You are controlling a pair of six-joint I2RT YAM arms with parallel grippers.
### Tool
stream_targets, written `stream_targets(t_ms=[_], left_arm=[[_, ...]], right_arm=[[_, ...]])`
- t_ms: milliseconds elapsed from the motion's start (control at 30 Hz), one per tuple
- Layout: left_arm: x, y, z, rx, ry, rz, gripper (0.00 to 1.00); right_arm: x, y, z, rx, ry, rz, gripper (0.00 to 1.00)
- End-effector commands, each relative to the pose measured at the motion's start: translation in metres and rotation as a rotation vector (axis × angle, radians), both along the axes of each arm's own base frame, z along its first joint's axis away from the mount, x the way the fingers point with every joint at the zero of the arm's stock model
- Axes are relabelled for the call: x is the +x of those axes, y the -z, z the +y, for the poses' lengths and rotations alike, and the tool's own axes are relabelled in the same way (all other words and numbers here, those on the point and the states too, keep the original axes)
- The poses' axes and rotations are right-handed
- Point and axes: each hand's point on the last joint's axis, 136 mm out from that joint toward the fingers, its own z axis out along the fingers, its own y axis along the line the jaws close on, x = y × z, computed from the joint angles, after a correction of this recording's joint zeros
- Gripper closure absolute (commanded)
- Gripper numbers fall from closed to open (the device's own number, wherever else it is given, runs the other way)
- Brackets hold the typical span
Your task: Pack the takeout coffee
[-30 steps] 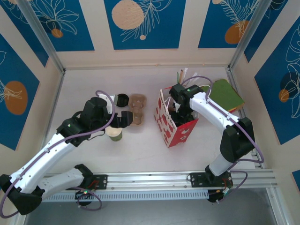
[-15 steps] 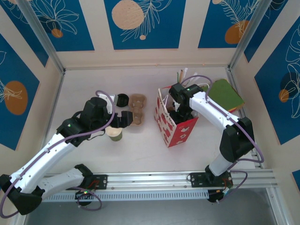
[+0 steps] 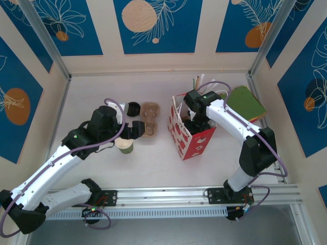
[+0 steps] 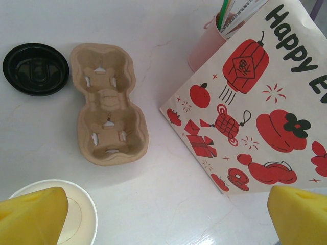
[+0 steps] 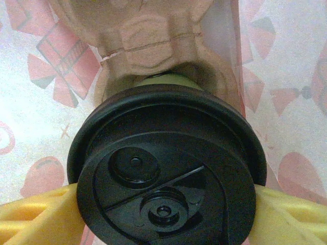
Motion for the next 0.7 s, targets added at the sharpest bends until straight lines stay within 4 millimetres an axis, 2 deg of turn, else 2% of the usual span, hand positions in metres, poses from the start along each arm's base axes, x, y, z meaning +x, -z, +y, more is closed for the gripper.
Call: stream_targets(t_ms=[0,667], left_arm=[[0.0018,0.0017,-0.0003,0.002,0.009,0.000,0.00],[0.0039,0.0014,-0.0019,0.011,0.015,-0.005,0.00]], right_arm=[[0.0005,-0.0070,0.0011,-0.009,0.001,-0.004,0.22],[-0.0003,-0.0110,0.0029,-0.008,0.001,-0.006,0.21]])
